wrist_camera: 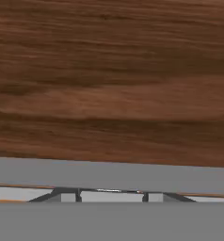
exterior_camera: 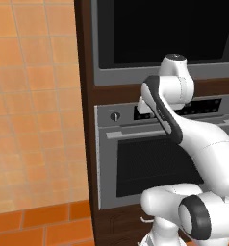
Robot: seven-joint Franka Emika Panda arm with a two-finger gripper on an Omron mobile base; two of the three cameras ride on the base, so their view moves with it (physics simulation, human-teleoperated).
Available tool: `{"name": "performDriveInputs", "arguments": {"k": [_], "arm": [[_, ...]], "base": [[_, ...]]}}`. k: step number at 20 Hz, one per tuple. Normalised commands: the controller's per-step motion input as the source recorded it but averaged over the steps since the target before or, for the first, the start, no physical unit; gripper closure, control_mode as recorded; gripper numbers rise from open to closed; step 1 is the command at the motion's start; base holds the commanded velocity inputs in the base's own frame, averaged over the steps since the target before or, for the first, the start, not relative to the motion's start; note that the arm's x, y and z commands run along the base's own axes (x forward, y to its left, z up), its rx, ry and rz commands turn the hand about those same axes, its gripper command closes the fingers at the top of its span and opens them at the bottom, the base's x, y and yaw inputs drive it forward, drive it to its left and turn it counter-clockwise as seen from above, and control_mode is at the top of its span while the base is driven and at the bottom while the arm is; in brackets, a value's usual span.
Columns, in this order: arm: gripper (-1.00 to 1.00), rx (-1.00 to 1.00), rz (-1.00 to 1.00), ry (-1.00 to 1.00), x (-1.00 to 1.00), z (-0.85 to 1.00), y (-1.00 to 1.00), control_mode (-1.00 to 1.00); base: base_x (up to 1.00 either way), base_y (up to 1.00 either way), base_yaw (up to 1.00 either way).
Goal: Open the microwave, place the bowl with waffle inside the microwave, then close the microwave door and turn it on.
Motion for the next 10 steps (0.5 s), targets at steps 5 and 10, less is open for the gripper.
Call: {"name": "performDriveInputs", "arguments": {"k": [5,10], "arm": [[-1.0,0.08,0.02,-0.28,-0.23,0.06,-0.66,-1.0],[-1.0,0.11,0.09,-0.16,-0.17,0.09,-0.99,-1.0]], "base": [[0.0,0.0,0.0],[0.0,0.0,0.0]]}}
